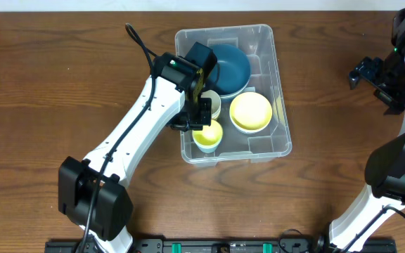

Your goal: Pack container

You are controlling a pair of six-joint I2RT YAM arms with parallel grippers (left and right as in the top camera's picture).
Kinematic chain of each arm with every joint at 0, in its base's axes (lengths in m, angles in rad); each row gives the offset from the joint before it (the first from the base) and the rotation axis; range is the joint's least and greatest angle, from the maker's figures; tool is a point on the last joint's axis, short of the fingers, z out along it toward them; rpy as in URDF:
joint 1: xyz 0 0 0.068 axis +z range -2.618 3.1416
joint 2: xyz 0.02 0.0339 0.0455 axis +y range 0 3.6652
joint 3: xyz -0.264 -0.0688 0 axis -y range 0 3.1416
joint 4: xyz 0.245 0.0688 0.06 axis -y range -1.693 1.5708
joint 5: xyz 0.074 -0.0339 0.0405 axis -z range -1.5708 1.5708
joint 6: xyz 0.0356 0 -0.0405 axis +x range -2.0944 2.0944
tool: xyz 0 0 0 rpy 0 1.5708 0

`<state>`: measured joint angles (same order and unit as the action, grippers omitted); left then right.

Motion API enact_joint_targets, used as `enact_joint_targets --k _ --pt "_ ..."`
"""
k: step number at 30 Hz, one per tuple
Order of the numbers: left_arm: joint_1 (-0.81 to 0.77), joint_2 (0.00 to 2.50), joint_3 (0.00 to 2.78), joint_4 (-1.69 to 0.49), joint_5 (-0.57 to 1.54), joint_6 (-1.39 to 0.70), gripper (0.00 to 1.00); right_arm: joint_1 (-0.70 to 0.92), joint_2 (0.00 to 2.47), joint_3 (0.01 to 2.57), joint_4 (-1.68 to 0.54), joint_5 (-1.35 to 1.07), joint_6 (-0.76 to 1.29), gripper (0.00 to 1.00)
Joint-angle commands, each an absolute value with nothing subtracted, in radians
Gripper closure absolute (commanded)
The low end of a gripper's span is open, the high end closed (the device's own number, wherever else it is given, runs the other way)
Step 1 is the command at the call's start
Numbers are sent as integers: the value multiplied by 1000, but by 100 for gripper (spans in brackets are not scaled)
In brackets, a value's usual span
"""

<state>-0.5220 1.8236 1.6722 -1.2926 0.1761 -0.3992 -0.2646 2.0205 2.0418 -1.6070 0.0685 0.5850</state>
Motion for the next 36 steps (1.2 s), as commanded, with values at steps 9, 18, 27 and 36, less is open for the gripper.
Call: enact_joint_targets --k 9,18,27,36 --pt "-504 1821 1686 -1300 115 -401 45 -268 2009 2045 -1608 79 598 1" --pt "-405 1659 1711 -1384 115 -401 45 -268 2009 2045 -1608 79 598 1" --pt "-400 1439 1711 -1494 115 -401 2 -268 2009 2045 -1608 78 598 1" --pt "-400 1391 1711 -1522 116 -402 2 -268 2009 2045 -1608 79 598 1"
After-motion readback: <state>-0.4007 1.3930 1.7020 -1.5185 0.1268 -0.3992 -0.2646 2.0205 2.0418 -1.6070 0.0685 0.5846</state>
